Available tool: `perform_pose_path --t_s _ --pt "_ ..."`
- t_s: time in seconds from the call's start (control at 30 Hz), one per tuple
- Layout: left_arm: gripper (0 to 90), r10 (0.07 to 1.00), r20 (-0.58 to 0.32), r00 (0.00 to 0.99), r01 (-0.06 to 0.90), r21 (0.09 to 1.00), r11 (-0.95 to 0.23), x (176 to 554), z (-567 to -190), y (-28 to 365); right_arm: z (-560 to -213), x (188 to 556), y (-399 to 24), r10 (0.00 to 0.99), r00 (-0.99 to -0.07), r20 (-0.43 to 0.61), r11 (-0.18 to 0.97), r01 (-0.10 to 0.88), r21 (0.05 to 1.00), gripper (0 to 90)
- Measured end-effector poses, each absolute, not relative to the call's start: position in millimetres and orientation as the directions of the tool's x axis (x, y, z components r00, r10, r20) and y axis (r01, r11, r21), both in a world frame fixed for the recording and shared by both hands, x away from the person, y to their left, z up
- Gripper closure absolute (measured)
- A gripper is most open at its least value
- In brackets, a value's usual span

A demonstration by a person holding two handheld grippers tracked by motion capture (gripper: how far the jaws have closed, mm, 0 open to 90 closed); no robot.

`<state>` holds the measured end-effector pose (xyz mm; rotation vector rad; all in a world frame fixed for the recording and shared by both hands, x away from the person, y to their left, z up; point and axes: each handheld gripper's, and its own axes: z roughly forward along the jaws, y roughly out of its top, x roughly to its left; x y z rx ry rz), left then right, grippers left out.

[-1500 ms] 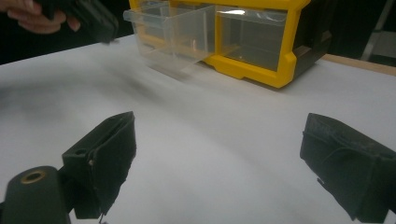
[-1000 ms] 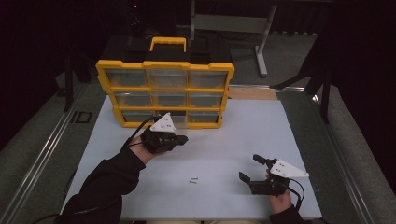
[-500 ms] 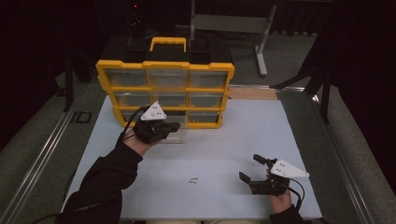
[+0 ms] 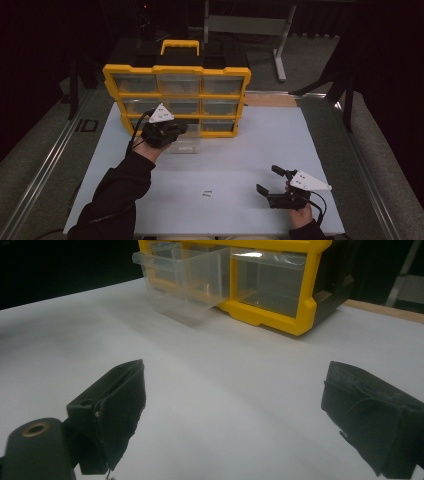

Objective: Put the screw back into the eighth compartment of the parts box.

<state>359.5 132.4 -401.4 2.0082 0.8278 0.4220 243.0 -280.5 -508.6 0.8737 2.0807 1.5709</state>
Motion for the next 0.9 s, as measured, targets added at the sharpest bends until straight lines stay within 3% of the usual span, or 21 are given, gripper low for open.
perform_pose_path --t_s 0.57,0.9 --pt "88.4 0.792 -0.088 0.604 0.545 0.771 -0.33 381 -430 133 -509 243 -280 0.68 -0.731 0.059 0.181 0.246 0.952 10.7" --pt "88.3 0.804 -0.114 0.584 0.626 0.694 -0.356 390 -438 126 -509 243 -280 0.68 -0.73 0.059 0.182 0.247 0.952 10.7"
